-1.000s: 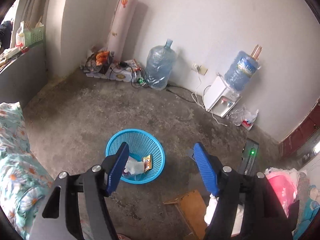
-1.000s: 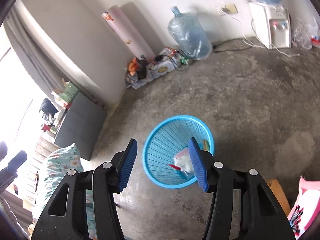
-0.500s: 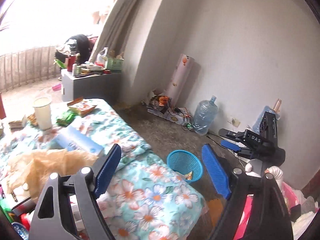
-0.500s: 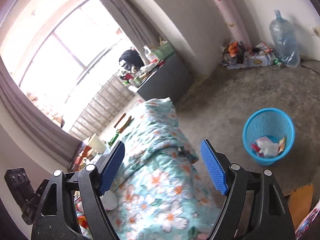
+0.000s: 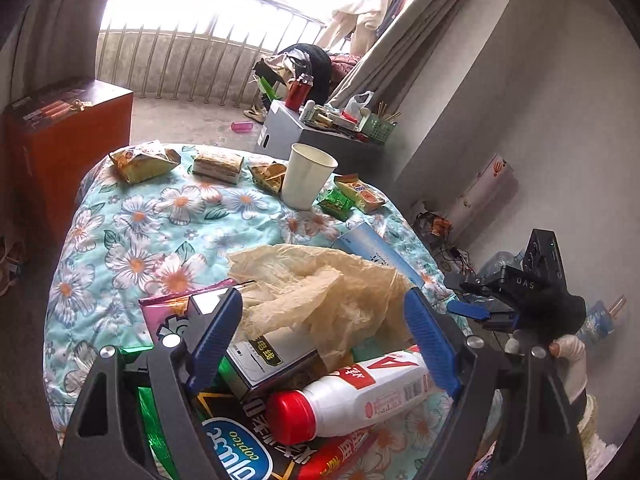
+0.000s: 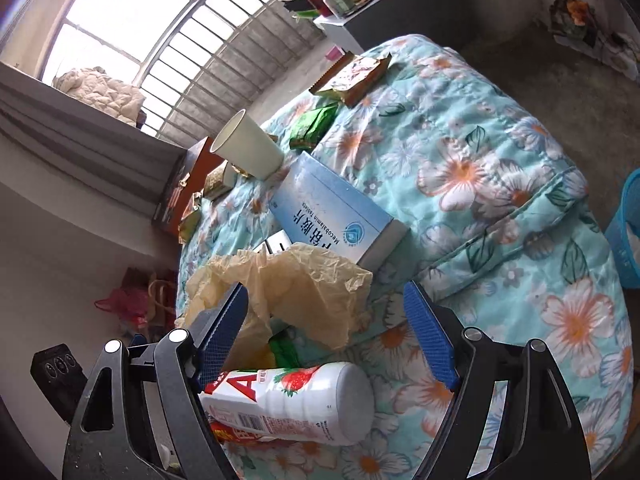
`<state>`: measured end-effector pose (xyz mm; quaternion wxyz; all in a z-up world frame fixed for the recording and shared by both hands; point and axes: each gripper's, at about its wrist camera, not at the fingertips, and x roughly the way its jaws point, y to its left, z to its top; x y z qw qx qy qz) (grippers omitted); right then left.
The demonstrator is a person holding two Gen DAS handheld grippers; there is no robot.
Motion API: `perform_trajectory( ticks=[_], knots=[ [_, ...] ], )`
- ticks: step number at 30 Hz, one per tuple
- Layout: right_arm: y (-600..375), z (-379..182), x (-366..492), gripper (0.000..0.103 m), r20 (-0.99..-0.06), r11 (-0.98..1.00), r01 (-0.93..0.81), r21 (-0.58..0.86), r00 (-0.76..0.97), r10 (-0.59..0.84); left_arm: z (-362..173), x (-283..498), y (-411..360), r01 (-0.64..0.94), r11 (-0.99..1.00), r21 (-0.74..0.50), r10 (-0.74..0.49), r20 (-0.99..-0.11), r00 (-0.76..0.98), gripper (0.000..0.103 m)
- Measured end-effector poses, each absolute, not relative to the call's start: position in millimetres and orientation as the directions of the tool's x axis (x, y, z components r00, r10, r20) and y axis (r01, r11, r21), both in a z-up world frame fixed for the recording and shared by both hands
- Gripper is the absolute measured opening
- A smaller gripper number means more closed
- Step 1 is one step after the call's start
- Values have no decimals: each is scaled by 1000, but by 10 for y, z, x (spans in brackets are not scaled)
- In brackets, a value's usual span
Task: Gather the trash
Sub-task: 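Move both open tools back over the bed, then grasp the tan crumpled paper with the right tool and lift it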
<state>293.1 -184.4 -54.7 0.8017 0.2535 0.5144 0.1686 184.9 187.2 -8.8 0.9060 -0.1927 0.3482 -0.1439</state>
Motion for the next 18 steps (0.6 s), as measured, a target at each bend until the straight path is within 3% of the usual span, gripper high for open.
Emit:
perform_trajectory(
  ticks=[5,18],
  knots=[
    [-1653,-714,3023,76,-768,807,19,591,321,555,-252,2115,1809,163,875,-456,-444,-623,644,80],
    [-1138,-466,3103,76,-773,814,-120,568,263,577,-463,2238,1652,236,822,-517,-553,-632,543,77]
  ],
)
